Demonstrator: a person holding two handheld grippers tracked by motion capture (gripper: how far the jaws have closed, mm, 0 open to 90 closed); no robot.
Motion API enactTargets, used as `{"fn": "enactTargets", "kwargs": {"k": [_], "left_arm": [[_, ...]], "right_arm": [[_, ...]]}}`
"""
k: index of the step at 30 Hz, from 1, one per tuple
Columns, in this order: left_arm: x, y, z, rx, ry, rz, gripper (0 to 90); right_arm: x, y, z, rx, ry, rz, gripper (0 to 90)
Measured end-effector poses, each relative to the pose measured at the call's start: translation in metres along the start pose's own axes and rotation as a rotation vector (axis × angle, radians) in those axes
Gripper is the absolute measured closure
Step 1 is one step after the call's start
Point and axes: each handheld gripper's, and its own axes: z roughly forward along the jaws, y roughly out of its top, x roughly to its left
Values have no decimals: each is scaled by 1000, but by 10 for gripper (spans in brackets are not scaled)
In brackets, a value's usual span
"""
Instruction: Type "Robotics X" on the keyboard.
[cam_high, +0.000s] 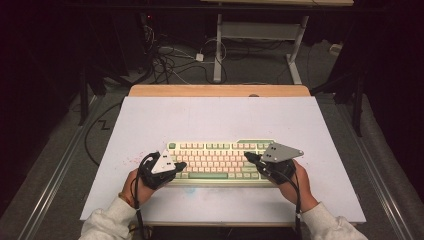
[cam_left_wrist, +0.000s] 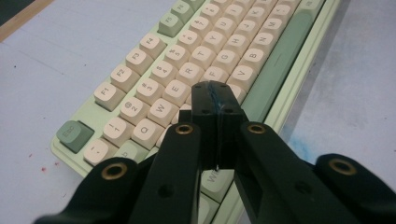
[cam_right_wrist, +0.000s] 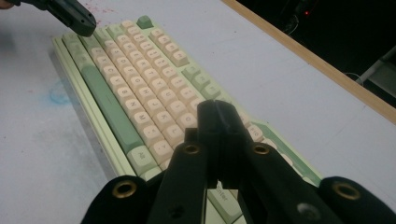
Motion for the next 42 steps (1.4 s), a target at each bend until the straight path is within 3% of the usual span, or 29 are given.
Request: {"fn": "enactTargets", "kwargs": {"k": [9,18,31,42], "left_arm": [[-4,10,7,-6,-24,16,872],[-8,20,24,34,-50,43,872],[-7,22,38,74,-64,47,872],[-6,21,40,86,-68,38,873]], "right_arm": [[4,-10,-5,22,11,-3,900],[4,-15,-11,31,15,0,900],[4,-17,-10,47,22,1,900],[5,-17,-9,52,27,-3,900]]}}
